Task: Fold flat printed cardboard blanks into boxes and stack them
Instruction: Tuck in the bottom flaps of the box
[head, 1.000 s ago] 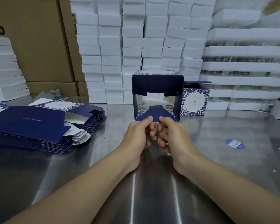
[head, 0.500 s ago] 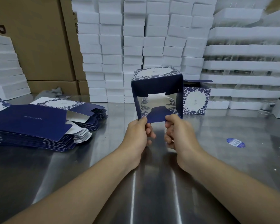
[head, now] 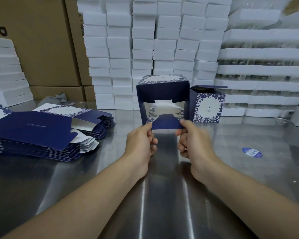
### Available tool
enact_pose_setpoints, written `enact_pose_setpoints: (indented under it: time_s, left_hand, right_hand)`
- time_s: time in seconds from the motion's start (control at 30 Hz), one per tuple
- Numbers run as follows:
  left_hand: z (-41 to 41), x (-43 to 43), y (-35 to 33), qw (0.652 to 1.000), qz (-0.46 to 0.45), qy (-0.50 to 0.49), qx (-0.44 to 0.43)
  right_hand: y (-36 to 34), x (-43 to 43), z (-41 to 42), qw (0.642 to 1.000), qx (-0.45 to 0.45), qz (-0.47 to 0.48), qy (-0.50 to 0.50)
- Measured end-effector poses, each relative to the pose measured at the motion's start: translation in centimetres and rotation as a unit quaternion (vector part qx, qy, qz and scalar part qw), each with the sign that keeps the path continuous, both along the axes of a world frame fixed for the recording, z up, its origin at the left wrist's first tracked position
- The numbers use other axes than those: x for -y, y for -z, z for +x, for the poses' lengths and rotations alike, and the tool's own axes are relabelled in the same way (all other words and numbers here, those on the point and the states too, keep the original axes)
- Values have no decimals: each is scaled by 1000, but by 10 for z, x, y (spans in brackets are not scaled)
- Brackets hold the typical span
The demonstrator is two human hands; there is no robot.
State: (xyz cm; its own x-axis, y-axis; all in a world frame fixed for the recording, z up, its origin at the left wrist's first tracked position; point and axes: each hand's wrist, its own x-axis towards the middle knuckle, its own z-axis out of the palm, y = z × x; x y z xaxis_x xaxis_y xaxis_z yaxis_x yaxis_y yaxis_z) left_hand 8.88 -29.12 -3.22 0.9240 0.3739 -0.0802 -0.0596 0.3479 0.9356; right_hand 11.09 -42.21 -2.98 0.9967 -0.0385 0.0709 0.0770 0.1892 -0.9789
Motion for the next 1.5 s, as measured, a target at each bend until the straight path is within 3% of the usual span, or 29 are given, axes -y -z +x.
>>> enact_pose_setpoints:
  time_s: [0.37, 0.57, 0.77, 0.9, 1.07, 1.3, 1.5]
  left_hand:
    - [7, 1, 3, 999, 3, -3, 37]
    - [1, -5, 0, 991, -4, -68, 115]
    - [2, -8, -2, 994, -4, -48, 96]
    - [6, -8, 3, 994, 54, -44, 90]
    - [8, -4, 10, 972, 200, -82, 94]
    - [6, -3, 12, 957, 245, -70, 139]
    - [5, -2, 12, 960, 237, -83, 125]
  right_hand:
    - [-1, 0, 3, 1000, 21, -2, -9]
    - [3, 0, 0, 991, 60, -93, -71]
    - [9, 1, 6, 988, 67, -141, -16]
    - [11, 5, 10, 987, 94, -125, 23]
    - [15, 5, 14, 977, 174, -115, 35]
    - [14, 6, 12, 965, 194, -170, 57]
    - [13, 9, 14, 960, 194, -179, 89]
